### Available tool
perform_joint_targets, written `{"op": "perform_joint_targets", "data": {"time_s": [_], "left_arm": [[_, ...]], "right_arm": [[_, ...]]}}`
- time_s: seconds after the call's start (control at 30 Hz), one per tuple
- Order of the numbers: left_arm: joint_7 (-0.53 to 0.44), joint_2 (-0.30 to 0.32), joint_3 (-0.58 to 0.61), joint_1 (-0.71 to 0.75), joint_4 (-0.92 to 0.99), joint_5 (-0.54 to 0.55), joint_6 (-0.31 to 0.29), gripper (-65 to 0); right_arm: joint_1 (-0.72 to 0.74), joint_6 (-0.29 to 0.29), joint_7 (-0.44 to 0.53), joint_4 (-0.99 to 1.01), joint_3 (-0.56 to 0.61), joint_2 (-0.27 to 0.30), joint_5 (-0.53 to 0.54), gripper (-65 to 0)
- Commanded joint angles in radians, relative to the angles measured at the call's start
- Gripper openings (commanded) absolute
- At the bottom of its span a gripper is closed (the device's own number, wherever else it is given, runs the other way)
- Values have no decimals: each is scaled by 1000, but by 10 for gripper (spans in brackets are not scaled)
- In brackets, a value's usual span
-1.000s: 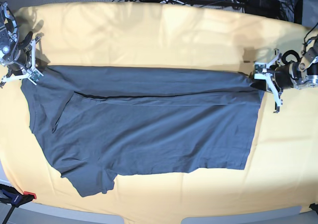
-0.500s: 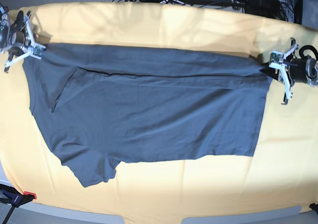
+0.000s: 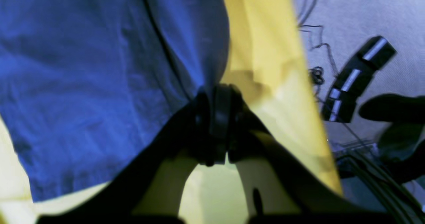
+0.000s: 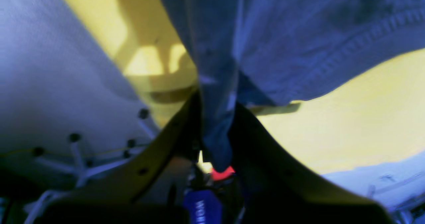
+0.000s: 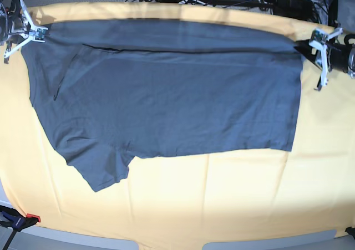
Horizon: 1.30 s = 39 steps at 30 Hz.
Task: Fold the T-shirt properly
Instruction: 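Regrasp the folded edge and drag it toward the robot, then move both grippers to the hem corners of the shirt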
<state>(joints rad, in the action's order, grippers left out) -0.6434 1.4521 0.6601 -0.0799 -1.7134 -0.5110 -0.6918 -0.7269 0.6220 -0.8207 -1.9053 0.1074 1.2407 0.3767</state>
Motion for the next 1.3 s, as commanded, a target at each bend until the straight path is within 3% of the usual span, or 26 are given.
{"op": "perform_joint_targets", "data": {"time_s": [0.0, 0.23, 0.27, 0.37, 0.43, 0.67, 0.8, 0.9, 1.03, 1.17, 1.27], "left_arm": [[-11, 35, -11, 3, -4, -14, -6, -650], [-19, 36, -11, 30, -4, -53, -6, -650], [-32, 36, -11, 29, -4, -53, -6, -616], [-68, 37, -11, 30, -4, -47, -6, -378], [-66, 42, -11, 29, -4, -2, -6, -297], [-63, 57, -13, -8, -8, 37, -6, -296], [-43, 73, -14, -76, -8, 123, -6, -297], [66, 78, -14, -141, -5, 327, -6, -297], [349, 54, -14, -256, 41, 794, -6, -297], [619, -36, -14, -377, 190, 1189, -2, -297], [719, -129, -14, -436, 371, 1339, 89, -297]], "right_arm": [[1, 3, -29, -6, -10, 23, -9, -650], [1, 6, -33, -6, -10, 23, -9, -650], [1, 6, -34, -6, -10, 23, -8, -650], [6, 6, -65, -6, -10, 23, 3, -432], [12, 16, -104, -15, -13, 24, 52, -343], [11, 26, -126, -142, -81, 25, 134, -337], [11, -2, -127, -226, -167, 25, 164, -337], [11, -13, -126, -242, -248, 22, 205, -337], [11, -47, -126, -240, -348, 17, 207, -337], [11, -89, -106, -240, -445, 17, 192, -337], [12, -117, -102, -233, -511, 17, 192, -337]]}}
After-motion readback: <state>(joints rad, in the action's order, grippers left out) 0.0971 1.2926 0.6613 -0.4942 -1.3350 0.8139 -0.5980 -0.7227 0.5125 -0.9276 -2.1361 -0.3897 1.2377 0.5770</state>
